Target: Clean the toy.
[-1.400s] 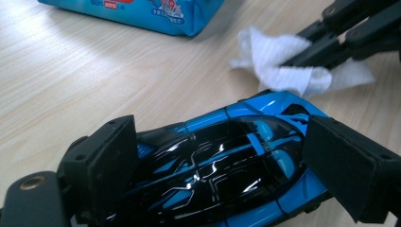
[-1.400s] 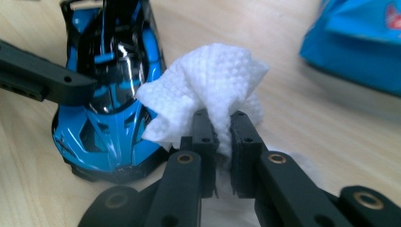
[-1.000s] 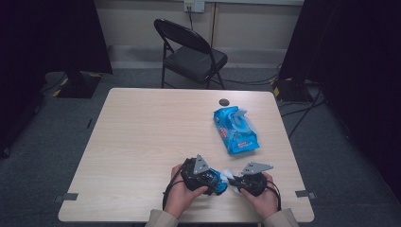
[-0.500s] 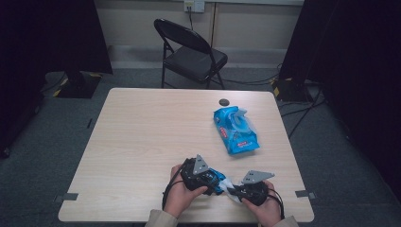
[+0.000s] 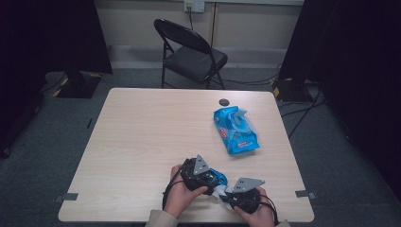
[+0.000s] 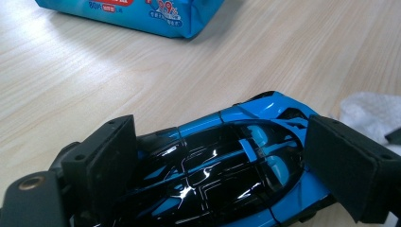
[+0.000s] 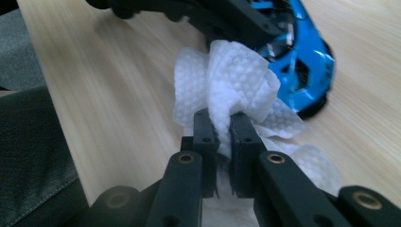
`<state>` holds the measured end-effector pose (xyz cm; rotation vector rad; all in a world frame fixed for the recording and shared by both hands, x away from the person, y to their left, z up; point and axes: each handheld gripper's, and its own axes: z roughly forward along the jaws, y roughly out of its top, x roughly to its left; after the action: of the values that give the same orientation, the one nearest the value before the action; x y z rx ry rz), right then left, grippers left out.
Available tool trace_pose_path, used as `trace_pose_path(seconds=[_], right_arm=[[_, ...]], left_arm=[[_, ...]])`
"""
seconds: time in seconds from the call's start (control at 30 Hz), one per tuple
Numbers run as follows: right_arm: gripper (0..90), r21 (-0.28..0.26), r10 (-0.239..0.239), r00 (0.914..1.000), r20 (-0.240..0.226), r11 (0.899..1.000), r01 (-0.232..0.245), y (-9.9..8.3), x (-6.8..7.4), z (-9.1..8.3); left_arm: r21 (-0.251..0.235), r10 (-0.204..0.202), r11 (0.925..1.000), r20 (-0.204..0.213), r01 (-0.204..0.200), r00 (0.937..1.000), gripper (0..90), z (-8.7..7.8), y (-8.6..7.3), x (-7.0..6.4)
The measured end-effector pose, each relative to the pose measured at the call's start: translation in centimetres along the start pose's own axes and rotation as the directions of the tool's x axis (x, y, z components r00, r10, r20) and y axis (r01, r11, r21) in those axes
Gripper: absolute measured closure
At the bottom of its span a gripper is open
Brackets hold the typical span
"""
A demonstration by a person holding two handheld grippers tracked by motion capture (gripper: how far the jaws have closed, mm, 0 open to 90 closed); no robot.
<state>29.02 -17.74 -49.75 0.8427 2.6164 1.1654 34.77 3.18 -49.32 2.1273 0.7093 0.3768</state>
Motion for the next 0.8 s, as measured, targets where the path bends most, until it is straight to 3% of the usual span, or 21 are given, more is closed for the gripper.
trace_pose_path(seconds=[0.37, 0.6, 0.8], right_arm=[[83.8, -0.013, -0.037, 0.9964, -0.077, 0.999, 0.036, 1.2, 1.7, 1.5], [83.9, -0.064, 0.001, 0.9962, -0.087, 0.998, -0.006, 1.4, 0.5, -0.6], [84.0, -0.12, 0.048, 0.9979, -0.045, 0.991, -0.053, 1.3, -1.5, -2.7]], left_arm=[[-0.008, 0.009, 0.9999, 0.002, -0.009, 1.0, 12.0, 0.0, 0.0, -0.3], [-0.013, 0.005, 0.9999, 0.007, -0.004, 1.0, 12.4, 0.0, 0.0, -0.2], [-0.017, 0.002, 0.9999, 0.007, -0.002, 1.0, 12.7, 0.0, -0.1, -0.2]])
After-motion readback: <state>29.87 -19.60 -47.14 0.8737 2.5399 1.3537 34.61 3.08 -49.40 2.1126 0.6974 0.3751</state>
